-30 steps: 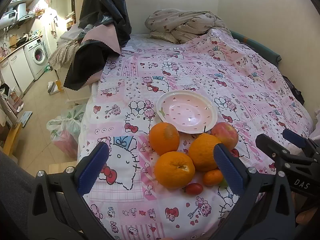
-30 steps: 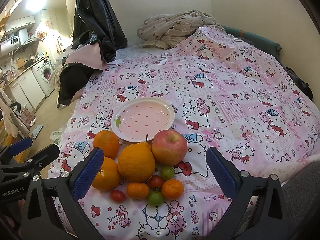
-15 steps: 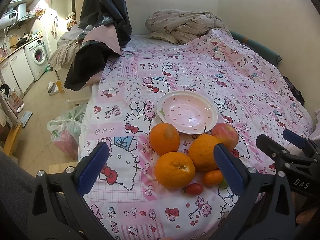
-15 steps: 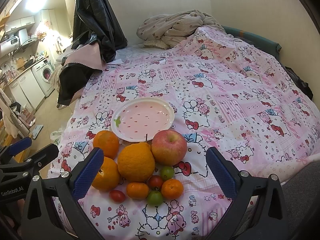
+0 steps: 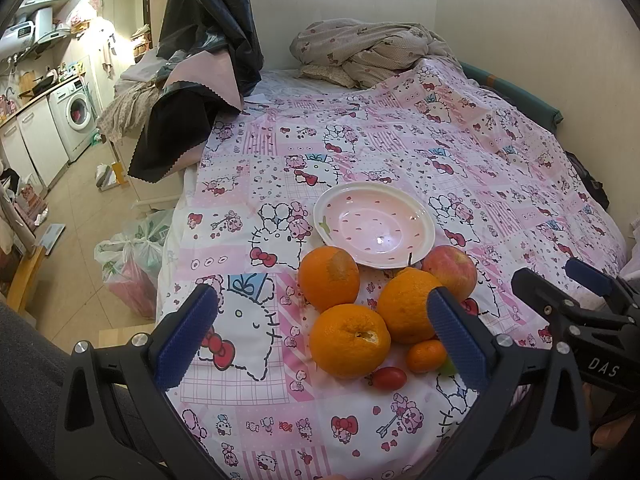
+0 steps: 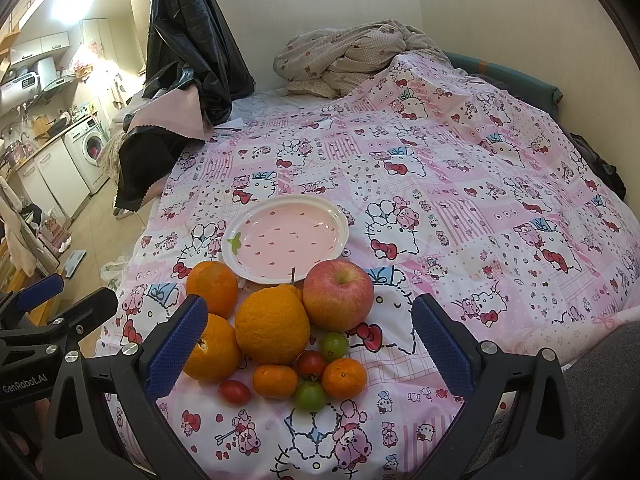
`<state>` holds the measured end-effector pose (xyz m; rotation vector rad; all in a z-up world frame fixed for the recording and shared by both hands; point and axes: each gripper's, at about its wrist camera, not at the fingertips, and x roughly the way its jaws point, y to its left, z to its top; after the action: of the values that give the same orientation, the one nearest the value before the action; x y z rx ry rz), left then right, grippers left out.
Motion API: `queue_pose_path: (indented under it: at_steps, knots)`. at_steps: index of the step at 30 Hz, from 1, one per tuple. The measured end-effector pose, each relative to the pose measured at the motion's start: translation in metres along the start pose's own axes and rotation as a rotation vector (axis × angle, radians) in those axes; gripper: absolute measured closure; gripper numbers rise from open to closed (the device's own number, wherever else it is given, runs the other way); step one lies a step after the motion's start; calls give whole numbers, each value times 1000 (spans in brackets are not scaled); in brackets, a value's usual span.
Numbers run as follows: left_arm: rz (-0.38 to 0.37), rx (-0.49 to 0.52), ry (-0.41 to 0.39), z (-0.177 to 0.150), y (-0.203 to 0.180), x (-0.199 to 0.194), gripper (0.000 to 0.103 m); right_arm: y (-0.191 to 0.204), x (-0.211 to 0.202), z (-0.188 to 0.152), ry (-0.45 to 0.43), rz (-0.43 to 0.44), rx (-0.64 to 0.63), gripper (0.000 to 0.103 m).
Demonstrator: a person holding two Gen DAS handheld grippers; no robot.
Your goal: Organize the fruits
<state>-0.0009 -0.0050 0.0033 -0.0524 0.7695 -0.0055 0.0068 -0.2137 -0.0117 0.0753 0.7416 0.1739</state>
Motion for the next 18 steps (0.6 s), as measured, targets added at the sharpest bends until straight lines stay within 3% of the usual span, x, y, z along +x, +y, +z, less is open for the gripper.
queue_pose_path:
  at_steps: [14, 18]
  knots:
    - [-2, -3, 4, 0, 0, 0, 0, 0, -1, 0, 1, 3, 4, 0]
    - [-8, -14, 35, 7, 5, 1, 0, -7, 0, 7, 17, 51, 34, 0]
